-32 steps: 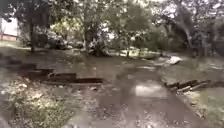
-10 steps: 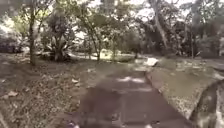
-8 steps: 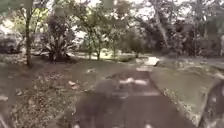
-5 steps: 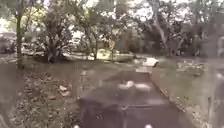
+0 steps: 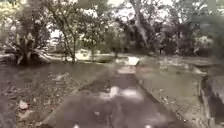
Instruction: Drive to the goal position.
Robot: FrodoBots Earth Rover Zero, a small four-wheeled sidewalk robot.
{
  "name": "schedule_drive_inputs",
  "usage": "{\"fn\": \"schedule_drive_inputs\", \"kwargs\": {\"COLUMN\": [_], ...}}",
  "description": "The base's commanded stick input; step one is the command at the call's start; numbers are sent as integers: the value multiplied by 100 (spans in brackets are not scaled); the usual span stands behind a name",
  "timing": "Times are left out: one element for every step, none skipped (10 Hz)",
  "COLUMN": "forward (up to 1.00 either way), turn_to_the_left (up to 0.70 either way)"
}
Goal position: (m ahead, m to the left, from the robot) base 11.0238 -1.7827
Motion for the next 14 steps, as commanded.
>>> {"fn": "schedule_drive_inputs", "kwargs": {"forward": [100, 100, 100, 100, 100, 100, 100, 100, 100, 100, 100, 100, 100, 100], "turn_to_the_left": [0, 0, 0, 0, -9, -23, -38, -12, 0, 0, 0, 0, 0, 0]}}
